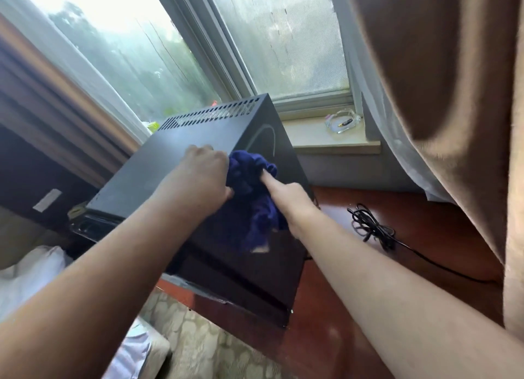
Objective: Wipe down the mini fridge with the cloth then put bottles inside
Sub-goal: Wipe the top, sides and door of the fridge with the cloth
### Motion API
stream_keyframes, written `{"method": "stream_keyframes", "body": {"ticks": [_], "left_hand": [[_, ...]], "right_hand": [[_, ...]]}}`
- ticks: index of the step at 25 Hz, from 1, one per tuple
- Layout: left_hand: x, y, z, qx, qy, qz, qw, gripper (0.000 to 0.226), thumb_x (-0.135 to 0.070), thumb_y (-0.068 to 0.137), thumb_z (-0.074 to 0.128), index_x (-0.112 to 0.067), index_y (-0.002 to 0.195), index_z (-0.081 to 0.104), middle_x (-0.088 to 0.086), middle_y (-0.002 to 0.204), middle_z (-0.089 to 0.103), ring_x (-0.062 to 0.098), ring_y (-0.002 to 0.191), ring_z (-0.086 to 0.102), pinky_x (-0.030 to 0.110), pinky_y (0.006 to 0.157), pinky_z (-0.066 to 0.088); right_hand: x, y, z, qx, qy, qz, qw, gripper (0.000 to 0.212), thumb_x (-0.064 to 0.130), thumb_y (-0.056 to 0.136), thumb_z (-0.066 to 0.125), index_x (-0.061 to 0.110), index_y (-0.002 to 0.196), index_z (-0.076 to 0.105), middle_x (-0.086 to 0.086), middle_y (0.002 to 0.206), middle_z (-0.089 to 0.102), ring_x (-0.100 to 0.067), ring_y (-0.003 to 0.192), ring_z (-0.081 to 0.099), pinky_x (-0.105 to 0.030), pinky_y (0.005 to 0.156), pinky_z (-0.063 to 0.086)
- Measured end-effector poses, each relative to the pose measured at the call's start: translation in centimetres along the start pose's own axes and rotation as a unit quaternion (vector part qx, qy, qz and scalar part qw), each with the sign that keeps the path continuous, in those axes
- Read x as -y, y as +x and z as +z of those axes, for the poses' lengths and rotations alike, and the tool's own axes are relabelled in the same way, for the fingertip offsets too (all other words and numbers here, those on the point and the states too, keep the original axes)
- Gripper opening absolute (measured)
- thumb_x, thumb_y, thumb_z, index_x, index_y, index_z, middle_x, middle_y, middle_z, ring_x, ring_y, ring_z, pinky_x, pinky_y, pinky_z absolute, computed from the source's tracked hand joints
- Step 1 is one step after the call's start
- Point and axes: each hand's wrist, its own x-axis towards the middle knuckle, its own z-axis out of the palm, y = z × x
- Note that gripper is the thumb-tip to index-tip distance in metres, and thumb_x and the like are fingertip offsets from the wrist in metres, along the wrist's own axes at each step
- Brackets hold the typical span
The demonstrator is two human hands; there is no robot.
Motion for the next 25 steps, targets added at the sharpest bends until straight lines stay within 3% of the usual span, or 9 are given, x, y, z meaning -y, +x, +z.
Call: {"method": "stream_keyframes", "body": {"ticks": [2, 4, 7, 9, 11, 15, 19, 22, 25], "left_hand": [[0.1, -0.1, 0.5, -0.053, -0.025, 0.045, 0.997, 0.051, -0.016, 0.087, 0.067, -0.015, 0.135, 0.049, 0.013, 0.126, 0.048, 0.033, 0.115, 0.051, 0.042, 0.094, 0.049], [-0.1, -0.8, 1.3, -0.087, -0.027, 0.157, 0.983, 0.061, -0.005, 0.086, 0.054, -0.024, 0.143, 0.042, 0.006, 0.133, 0.042, 0.028, 0.115, 0.048, 0.043, 0.087, 0.055], [-0.9, -0.6, 2.3, -0.044, 0.029, 0.214, 0.975, 0.063, -0.021, 0.091, 0.053, -0.019, 0.151, 0.033, 0.008, 0.145, 0.037, 0.027, 0.123, 0.045, 0.04, 0.095, 0.053], [-1.3, 0.6, 3.2, 0.002, 0.05, 0.192, 0.98, 0.091, -0.042, 0.087, 0.064, -0.009, 0.158, 0.017, 0.013, 0.154, 0.026, 0.03, 0.136, 0.036, 0.04, 0.109, 0.044], [-1.5, 2.5, 3.7, 0.022, 0.132, 0.215, 0.967, 0.106, -0.042, 0.081, 0.075, -0.002, 0.157, 0.013, 0.017, 0.152, 0.027, 0.03, 0.134, 0.035, 0.038, 0.11, 0.042], [-2.0, 9.2, 2.8, -0.044, 0.161, 0.285, 0.944, 0.052, -0.023, 0.082, 0.072, -0.008, 0.128, 0.051, 0.01, 0.121, 0.054, 0.025, 0.112, 0.05, 0.029, 0.089, 0.042], [-2.3, 18.1, -1.1, -0.023, 0.159, 0.321, 0.933, 0.047, -0.033, 0.077, 0.077, -0.013, 0.119, 0.067, 0.009, 0.111, 0.067, 0.027, 0.108, 0.06, 0.034, 0.095, 0.047], [-2.5, 22.7, -2.9, -0.013, 0.155, 0.329, 0.931, 0.037, -0.032, 0.078, 0.076, -0.019, 0.112, 0.071, 0.005, 0.098, 0.071, 0.026, 0.091, 0.058, 0.037, 0.086, 0.054], [-3.1, 24.7, -3.6, 0.016, 0.167, 0.353, 0.92, 0.039, -0.035, 0.08, 0.077, -0.028, 0.118, 0.071, -0.001, 0.099, 0.072, 0.025, 0.089, 0.061, 0.037, 0.086, 0.054]], "right_hand": [[-1.8, 0.0, 0.2, 0.017, 0.047, 0.012, 0.999, 0.093, 0.084, 0.06, 0.071, 0.007, 0.112, 0.074, -0.014, 0.108, 0.078, -0.031, 0.096, 0.075, -0.038, 0.078, 0.062], [-3.2, 0.3, 0.9, 0.044, 0.133, 0.009, 0.99, 0.082, 0.075, 0.069, 0.075, 0.001, 0.105, 0.072, -0.017, 0.102, 0.079, -0.03, 0.09, 0.078, -0.04, 0.072, 0.062], [-4.3, 1.2, 1.5, 0.041, 0.203, -0.03, 0.978, 0.058, 0.066, 0.075, 0.076, 0.018, 0.106, 0.068, -0.006, 0.1, 0.08, -0.021, 0.088, 0.079, -0.04, 0.075, 0.065], [-4.5, 2.1, 1.7, -0.014, 0.199, -0.077, 0.977, 0.04, 0.062, 0.078, 0.075, 0.034, 0.102, 0.062, 0.004, 0.1, 0.078, -0.016, 0.089, 0.078, -0.037, 0.075, 0.064], [-4.3, 3.7, 1.6, -0.078, 0.151, -0.125, 0.978, 0.034, 0.062, 0.08, 0.071, 0.039, 0.102, 0.059, 0.01, 0.101, 0.075, -0.016, 0.095, 0.074, -0.041, 0.082, 0.061], [-1.7, 7.4, 0.4, -0.13, 0.081, -0.151, 0.977, 0.033, 0.064, 0.084, 0.058, 0.035, 0.099, 0.065, 0.008, 0.094, 0.076, -0.018, 0.093, 0.072, -0.049, 0.089, 0.059], [1.2, 10.9, -2.3, -0.073, 0.1, -0.204, 0.971, 0.049, 0.06, 0.082, 0.061, 0.026, 0.114, 0.073, 0.004, 0.11, 0.079, -0.016, 0.109, 0.072, -0.044, 0.104, 0.054], [1.5, 11.9, -3.8, 0.02, 0.086, -0.235, 0.968, 0.05, 0.046, 0.076, 0.073, 0.026, 0.122, 0.069, 0.002, 0.117, 0.077, -0.012, 0.112, 0.072, -0.037, 0.101, 0.054], [1.3, 12.4, -4.0, -0.105, -0.088, -0.259, 0.956, 0.051, 0.044, 0.077, 0.081, 0.033, 0.123, 0.064, 0.003, 0.124, 0.058, -0.01, 0.112, 0.062, -0.032, 0.103, 0.048]]}}
